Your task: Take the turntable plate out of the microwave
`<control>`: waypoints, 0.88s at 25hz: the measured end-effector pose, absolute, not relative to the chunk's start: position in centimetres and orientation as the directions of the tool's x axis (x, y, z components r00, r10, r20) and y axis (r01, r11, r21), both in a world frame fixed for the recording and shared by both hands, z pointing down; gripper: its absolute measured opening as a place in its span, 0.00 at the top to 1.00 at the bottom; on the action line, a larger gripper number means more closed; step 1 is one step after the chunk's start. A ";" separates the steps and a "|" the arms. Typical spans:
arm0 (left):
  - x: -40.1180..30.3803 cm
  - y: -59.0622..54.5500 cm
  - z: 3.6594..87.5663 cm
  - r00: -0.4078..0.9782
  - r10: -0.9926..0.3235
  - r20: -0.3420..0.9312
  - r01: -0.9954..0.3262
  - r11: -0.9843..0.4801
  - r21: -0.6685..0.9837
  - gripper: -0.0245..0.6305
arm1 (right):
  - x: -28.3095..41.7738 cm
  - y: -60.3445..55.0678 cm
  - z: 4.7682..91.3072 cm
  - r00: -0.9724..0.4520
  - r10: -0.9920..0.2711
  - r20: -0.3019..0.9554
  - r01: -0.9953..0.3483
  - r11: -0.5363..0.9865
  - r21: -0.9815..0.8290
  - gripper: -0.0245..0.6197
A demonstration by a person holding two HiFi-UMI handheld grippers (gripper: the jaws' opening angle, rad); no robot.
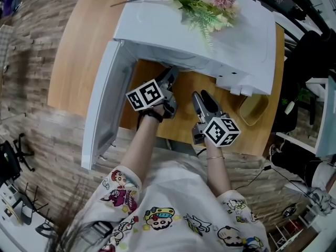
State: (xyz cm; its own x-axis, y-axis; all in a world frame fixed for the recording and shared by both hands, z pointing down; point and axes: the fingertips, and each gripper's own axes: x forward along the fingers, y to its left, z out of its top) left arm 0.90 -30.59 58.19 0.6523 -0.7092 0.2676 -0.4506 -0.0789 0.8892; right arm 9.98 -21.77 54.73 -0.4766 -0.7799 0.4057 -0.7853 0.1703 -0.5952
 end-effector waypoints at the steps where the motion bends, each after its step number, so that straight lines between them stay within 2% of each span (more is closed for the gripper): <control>1: 0.8 -30.7 58.2 0.645 -0.717 0.264 -0.445 -0.072 0.893 0.79 | 10.1 -21.7 54.8 -0.476 -0.780 0.407 -0.785 0.169 -0.596 0.70; 5: 0.6 -31.1 58.4 0.629 -0.736 0.249 -0.420 -0.052 0.906 0.85 | 10.5 -21.6 55.0 -0.471 -0.780 0.412 -0.787 0.160 -0.596 0.70; 22: 0.9 -28.0 58.1 0.601 -0.753 0.268 -0.392 0.014 0.920 0.88 | 10.2 -22.5 55.3 -0.484 -0.782 0.392 -0.753 0.145 -0.642 0.71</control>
